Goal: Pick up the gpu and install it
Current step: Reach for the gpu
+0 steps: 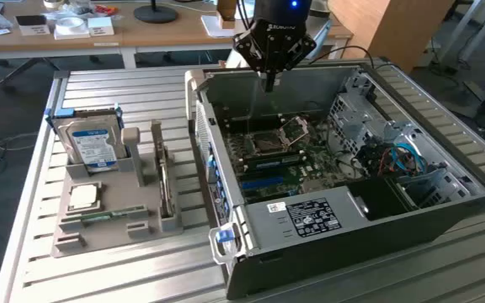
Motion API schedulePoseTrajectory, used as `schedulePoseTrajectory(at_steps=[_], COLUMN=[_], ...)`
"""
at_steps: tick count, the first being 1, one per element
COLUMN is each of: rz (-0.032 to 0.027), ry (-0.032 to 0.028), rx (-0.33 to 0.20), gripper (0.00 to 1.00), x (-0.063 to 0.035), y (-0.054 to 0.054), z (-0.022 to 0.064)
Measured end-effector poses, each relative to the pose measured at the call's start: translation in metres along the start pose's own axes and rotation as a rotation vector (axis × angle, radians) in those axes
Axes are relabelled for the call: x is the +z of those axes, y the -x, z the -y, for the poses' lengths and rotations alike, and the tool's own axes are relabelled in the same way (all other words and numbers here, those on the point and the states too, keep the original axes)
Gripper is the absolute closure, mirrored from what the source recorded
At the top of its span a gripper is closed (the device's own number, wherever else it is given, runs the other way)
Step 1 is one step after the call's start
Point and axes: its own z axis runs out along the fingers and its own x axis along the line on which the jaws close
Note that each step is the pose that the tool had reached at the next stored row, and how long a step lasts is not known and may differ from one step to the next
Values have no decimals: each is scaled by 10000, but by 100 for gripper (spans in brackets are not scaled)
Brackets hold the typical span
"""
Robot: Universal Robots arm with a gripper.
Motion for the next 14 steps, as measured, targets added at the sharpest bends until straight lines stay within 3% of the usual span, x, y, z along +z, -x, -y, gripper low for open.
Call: schedulePoseTrajectory(at_steps=[14], rz=[0], ry=[0], rx=[1], gripper=[89], x=[0], y=[-48], z=[4])
